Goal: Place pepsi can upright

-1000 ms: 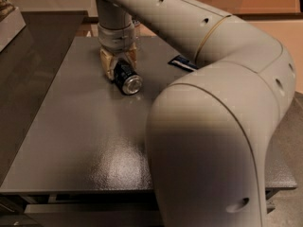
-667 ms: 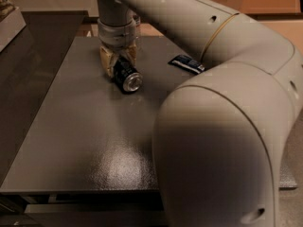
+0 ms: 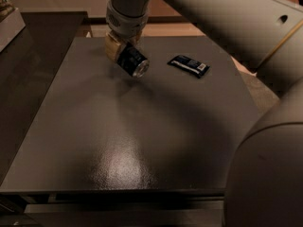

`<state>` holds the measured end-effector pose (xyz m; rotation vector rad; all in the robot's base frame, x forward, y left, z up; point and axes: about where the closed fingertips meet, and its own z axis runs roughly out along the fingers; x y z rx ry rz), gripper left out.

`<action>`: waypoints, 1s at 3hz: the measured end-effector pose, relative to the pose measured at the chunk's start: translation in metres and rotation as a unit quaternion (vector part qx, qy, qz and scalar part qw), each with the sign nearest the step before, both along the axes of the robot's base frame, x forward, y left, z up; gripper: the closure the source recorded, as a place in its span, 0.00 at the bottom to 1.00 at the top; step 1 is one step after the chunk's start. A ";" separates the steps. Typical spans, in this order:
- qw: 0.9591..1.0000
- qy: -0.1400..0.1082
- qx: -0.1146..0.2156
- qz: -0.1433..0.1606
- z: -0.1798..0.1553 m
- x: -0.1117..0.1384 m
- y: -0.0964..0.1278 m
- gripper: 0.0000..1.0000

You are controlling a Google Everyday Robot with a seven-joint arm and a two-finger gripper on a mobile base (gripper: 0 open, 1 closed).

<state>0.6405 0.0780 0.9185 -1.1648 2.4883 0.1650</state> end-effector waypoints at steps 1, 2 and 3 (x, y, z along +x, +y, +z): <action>0.994 -0.071 0.050 0.070 0.021 -0.004 0.005 1.00; 0.979 -0.125 0.116 0.110 0.034 -0.005 0.011 1.00; 0.960 -0.165 0.182 0.132 0.042 -0.012 0.011 1.00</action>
Offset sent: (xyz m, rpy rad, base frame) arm -0.0052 0.0141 0.0614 0.4303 -0.4017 0.3062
